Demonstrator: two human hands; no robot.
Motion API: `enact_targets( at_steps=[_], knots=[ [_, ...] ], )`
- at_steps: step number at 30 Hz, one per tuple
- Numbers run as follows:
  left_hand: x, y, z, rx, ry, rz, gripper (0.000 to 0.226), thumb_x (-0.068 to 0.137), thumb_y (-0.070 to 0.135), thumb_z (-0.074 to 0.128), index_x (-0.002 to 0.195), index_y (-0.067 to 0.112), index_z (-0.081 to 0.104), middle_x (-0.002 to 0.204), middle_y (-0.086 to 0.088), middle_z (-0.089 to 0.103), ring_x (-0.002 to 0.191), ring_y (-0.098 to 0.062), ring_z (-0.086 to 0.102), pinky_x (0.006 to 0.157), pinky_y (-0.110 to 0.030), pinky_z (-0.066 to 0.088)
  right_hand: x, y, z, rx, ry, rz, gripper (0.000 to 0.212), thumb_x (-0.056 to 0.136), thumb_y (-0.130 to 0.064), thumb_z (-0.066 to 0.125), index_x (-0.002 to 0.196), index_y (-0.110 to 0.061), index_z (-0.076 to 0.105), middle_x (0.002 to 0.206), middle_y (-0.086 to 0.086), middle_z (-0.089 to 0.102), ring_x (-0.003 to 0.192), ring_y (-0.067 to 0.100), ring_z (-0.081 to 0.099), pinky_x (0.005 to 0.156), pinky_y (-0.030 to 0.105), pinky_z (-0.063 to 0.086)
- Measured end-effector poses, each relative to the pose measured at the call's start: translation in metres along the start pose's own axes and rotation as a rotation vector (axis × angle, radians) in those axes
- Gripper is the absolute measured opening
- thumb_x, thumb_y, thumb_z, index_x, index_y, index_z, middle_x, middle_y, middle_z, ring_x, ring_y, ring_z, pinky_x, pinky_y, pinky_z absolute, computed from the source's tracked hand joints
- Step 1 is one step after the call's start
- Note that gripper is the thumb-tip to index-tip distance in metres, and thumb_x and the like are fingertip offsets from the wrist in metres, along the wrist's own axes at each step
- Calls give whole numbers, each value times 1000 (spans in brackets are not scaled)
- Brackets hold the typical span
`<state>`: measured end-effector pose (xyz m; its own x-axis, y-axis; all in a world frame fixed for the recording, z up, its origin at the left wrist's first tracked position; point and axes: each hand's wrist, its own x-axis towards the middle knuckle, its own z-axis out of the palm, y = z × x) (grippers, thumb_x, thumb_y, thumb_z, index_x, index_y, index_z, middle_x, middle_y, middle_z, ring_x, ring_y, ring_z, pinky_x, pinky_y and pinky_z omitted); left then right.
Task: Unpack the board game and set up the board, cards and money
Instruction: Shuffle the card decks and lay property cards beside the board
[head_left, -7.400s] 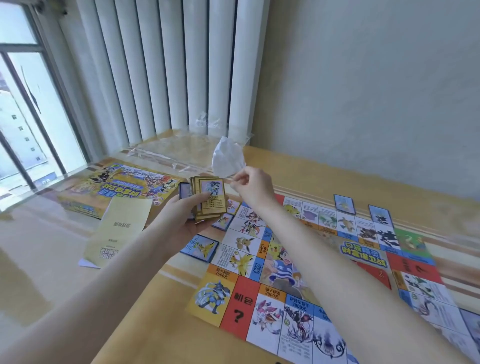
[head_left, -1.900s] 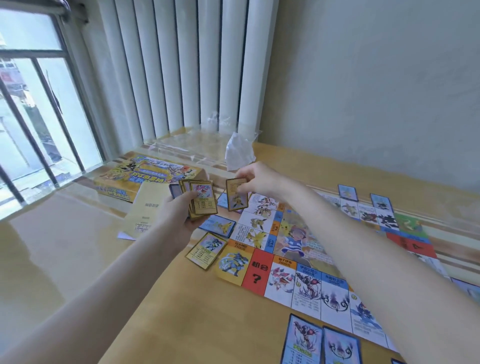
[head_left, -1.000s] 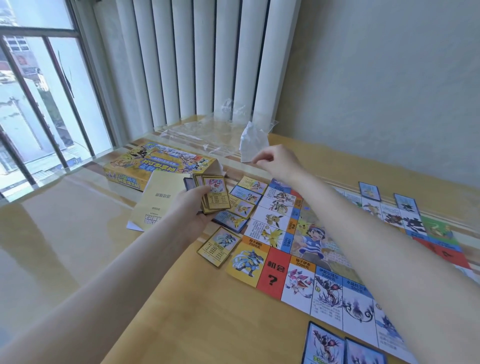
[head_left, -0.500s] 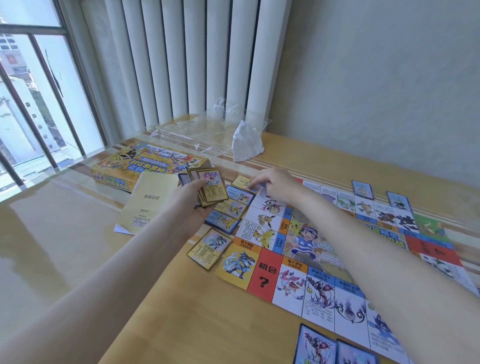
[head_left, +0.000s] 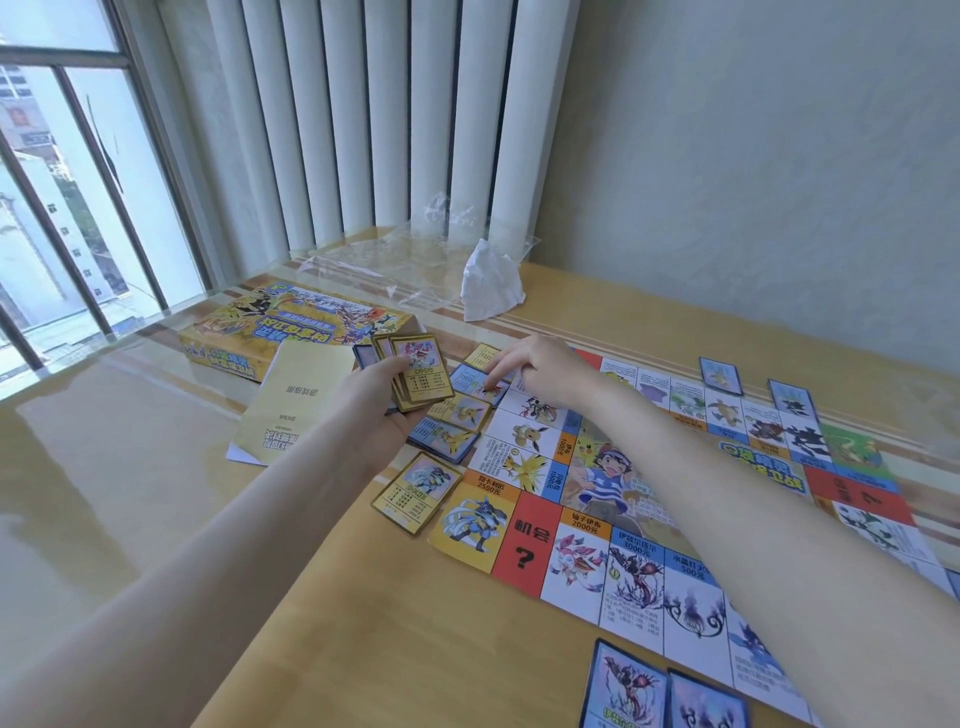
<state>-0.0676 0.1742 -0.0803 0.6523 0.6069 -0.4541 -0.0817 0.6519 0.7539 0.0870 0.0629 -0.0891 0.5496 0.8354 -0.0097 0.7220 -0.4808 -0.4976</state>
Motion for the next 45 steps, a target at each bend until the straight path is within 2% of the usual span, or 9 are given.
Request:
enact_targets(
  at_steps=[3,8,13,21,28,35,39,41,45],
  knots=[
    [0,-3,0,14,0,-16,4,93,7,52,94,3,50,89,-15,59,75,-25,61,66,-35,51,1,-2,-1,-3,-7,4,60,82,17,31,95,-21,75,133,-1,57,124,21,46,101,29,39],
    [2,-10,-1,29,-2,-42,21,93,7,52,114,2,47,93,-16,60,75,-26,62,56,-35,51,0,-6,-3,47,25,-13,56,83,15,32,95,-19,75,131,3,58,125,20,46,98,23,35],
    [5,-7,-5,27,4,-51,18,93,7,52,110,2,47,93,-16,60,76,-27,62,65,-37,53,-8,-22,7,31,-12,-163,19,90,-14,58,101,-20,73,126,0,53,124,19,33,98,29,25],
    [1,-11,-8,16,19,-67,17,93,6,51,110,1,47,94,-18,61,75,-29,63,60,-37,52,-15,-20,16,-20,0,-119,23,82,-28,70,105,-25,72,133,-2,43,129,20,21,110,45,19],
    [-8,-13,-5,32,19,-19,20,93,7,52,112,2,48,92,-16,61,77,-27,63,63,-36,52,-20,-23,12,52,7,-94,21,85,-27,66,106,-23,70,133,1,44,130,19,25,110,43,22],
    [-43,-5,11,145,-352,29,24,87,12,62,108,1,59,88,-15,70,79,-24,70,67,-32,60,-60,-46,-37,578,136,-70,24,93,-25,54,86,-8,70,80,15,66,70,18,58,67,25,47],
    [-61,-15,25,248,-470,27,9,88,12,61,95,6,62,81,-11,72,77,-22,69,72,-32,59,-85,-38,-46,567,182,-22,46,88,-45,55,82,-2,71,93,42,58,68,38,53,72,37,46],
    [-67,-20,29,262,-495,29,9,88,11,60,95,6,62,82,-10,72,77,-21,69,73,-31,59,-97,-32,-51,646,163,11,64,93,-48,43,84,12,64,87,37,62,66,36,57,68,29,49],
    [-77,-29,37,251,-524,32,17,88,11,60,103,5,62,88,-11,71,78,-20,69,72,-30,58,-123,-28,-61,738,135,18,50,97,-38,39,79,1,65,63,3,66,55,12,59,56,21,48]
  ],
)
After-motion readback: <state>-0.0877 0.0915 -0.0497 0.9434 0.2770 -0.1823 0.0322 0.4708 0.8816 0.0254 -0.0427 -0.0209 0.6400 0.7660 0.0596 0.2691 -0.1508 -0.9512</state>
